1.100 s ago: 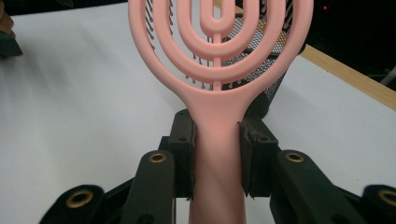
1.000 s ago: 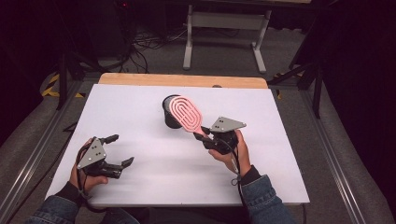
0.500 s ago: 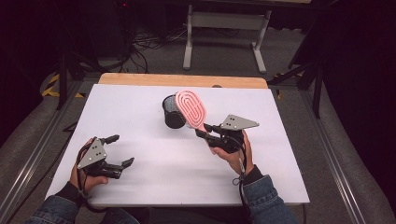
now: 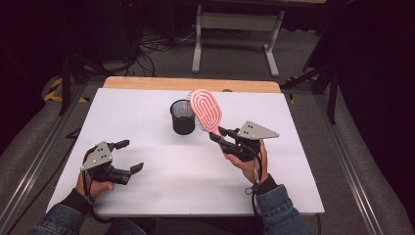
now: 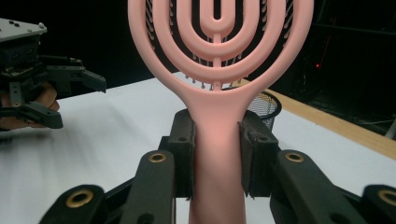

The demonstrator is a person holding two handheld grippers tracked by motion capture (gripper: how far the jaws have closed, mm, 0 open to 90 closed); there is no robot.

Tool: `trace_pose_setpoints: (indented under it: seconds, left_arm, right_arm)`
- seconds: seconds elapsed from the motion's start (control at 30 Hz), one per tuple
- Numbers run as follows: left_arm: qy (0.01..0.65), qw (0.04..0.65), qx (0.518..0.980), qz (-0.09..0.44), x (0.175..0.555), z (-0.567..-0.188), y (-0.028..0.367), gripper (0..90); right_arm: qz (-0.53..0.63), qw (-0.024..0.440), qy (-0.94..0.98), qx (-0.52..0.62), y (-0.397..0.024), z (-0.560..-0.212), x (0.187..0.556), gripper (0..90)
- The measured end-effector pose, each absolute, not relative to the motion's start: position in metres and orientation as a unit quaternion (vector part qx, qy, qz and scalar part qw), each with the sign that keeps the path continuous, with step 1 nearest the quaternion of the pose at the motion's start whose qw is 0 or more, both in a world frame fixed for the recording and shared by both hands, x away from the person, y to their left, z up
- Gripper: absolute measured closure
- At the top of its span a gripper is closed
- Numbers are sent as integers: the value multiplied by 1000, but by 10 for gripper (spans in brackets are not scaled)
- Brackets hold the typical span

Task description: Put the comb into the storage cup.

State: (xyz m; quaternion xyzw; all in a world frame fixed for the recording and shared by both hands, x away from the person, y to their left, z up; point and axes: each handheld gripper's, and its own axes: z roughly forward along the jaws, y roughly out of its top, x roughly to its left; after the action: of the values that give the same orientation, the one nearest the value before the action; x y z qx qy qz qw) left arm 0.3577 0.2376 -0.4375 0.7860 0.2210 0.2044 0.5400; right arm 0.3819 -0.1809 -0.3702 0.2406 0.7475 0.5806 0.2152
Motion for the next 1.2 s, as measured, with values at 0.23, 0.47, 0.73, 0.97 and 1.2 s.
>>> trace_pose_setpoints:
  seconds: [0.23, 0.47, 0.73, 0.97, 1.2]
  left_arm:
    - [210, 549, 787, 186, 367, -429, 224, 84]
    - [201, 558, 787, 172, 374, -418, 201, 90]
    - [193, 564, 784, 173, 379, -406, 172, 110]
    - [183, 592, 770, 152, 383, -397, 151, 113]
    - [185, 624, 746, 139, 384, -390, 141, 121]
  right_arm:
    - [586, 227, 742, 235, -179, -373, 378, 699]
    - [577, 236, 748, 230, -169, -380, 379, 699]
    - [565, 241, 755, 229, -159, -390, 379, 699]
    - [551, 256, 763, 222, -144, -401, 377, 699]
    - [549, 275, 760, 214, -133, -408, 371, 699]
